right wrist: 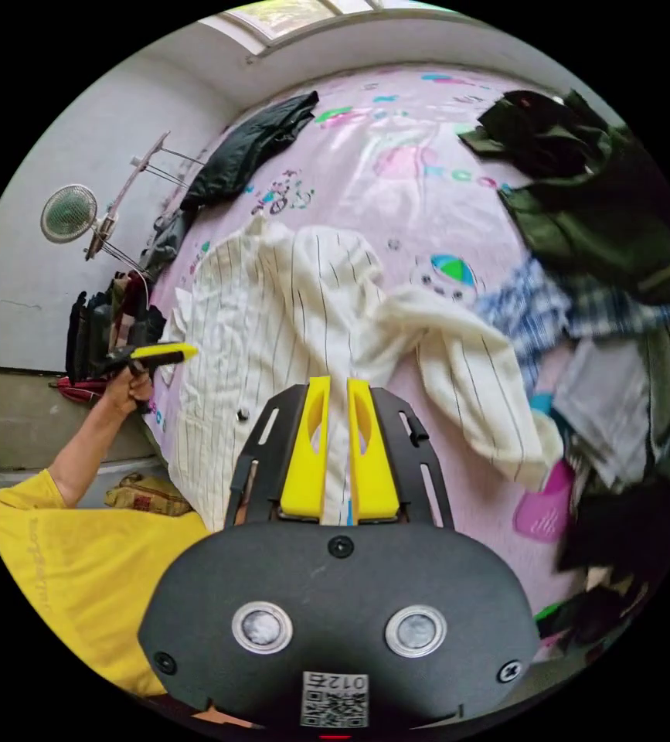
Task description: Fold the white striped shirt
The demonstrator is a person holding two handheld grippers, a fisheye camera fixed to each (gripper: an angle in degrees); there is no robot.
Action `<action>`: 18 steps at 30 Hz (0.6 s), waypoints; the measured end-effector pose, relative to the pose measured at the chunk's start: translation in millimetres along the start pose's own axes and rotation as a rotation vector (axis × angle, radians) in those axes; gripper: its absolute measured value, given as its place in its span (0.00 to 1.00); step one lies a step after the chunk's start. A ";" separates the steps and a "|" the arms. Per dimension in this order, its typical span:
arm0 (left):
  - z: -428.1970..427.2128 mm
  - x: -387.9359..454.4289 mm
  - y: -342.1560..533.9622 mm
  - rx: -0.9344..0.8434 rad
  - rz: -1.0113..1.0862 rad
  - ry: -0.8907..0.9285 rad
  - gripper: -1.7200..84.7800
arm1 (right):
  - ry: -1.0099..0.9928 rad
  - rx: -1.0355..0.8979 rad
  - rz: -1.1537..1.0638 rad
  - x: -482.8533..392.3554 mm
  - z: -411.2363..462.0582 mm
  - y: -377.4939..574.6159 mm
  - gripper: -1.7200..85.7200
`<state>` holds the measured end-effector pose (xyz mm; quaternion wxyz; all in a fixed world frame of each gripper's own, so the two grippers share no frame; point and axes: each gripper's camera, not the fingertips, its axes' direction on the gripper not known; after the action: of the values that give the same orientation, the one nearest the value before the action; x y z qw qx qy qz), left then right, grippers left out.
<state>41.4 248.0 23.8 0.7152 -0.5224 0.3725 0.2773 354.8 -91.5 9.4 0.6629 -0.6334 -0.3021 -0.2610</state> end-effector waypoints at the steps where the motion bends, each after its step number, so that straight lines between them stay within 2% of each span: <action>1: 5.9 6.3 -7.8 -0.017 0.004 -0.026 0.02 | -0.004 0.012 -0.017 -1.2 0.2 -29.7 0.05; 3: 24.0 27.2 -33.7 -0.078 0.031 -0.151 0.02 | 0.003 0.029 -0.049 -6.7 2.0 -70.9 0.06; 9: 53.7 53.7 -60.8 -0.236 0.046 -0.321 0.02 | 0.067 -0.037 -0.166 -43.8 31.3 -174.8 0.10; 12: 52.7 72.2 -60.5 -0.213 0.073 -0.365 0.02 | 0.140 -0.070 -0.262 -69.8 48.9 -200.5 0.11; 18: 44.9 100.3 -66.2 -0.207 0.088 -0.409 0.03 | 0.051 -0.220 -0.294 -92.1 77.4 -211.6 0.10</action>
<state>161.3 271.7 -15.0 0.7054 -0.5092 0.2120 0.4451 132.4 -30.7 87.5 0.5519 -0.6441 -0.3444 -0.4025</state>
